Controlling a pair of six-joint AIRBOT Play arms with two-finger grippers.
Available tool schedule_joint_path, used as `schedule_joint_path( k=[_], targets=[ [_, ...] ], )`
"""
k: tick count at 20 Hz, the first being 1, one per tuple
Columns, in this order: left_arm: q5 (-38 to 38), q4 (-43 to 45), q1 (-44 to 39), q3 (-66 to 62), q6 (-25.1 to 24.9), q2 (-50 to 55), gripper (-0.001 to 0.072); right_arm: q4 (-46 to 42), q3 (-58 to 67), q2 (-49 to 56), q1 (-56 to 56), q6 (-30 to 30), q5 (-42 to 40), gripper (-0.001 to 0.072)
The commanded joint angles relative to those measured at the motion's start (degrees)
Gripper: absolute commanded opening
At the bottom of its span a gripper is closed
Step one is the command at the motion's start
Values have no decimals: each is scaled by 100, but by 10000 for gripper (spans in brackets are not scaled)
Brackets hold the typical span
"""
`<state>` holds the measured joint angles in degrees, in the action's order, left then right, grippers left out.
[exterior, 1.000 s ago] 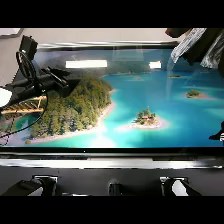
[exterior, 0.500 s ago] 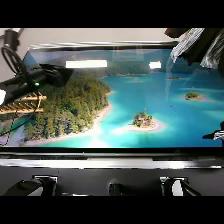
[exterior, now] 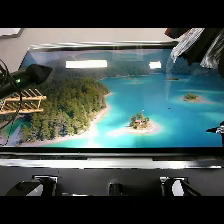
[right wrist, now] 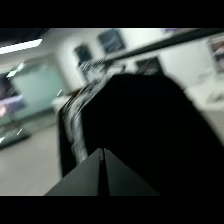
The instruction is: Fold the clothes and pants, and hang the long-sleeved shirts on hangers.
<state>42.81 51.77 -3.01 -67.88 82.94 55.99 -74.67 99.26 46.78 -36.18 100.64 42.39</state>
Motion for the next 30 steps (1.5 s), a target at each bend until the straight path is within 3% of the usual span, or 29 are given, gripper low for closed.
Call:
schedule_joint_path(
  k=[1, 3, 8, 10, 16, 30],
  targets=[
    [1196, 796, 328, -2, 170, -39, 23, 3698, 0, 1045, 142, -2098, 2450, 33],
    [1486, 1325, 404, -2, 170, -76, 23, 2673, 0, 1388, 750, -1926, 3058, 33],
    [1515, 2308, 398, 0, 168, -221, 23, -800, -13, 1875, 3556, -1766, 3217, 33],
    [1528, 2855, 398, 13, 149, -345, 23, -1547, -96, 2081, 4328, -1952, 3442, 33],
    [1528, 3250, 398, 15, 151, -452, 26, -1434, -833, 2135, 4739, -2157, 3635, 34],
    [1521, 3248, 398, 15, 153, -450, 26, -1434, -846, 2131, 4739, -2162, 3661, 34]
  ],
)
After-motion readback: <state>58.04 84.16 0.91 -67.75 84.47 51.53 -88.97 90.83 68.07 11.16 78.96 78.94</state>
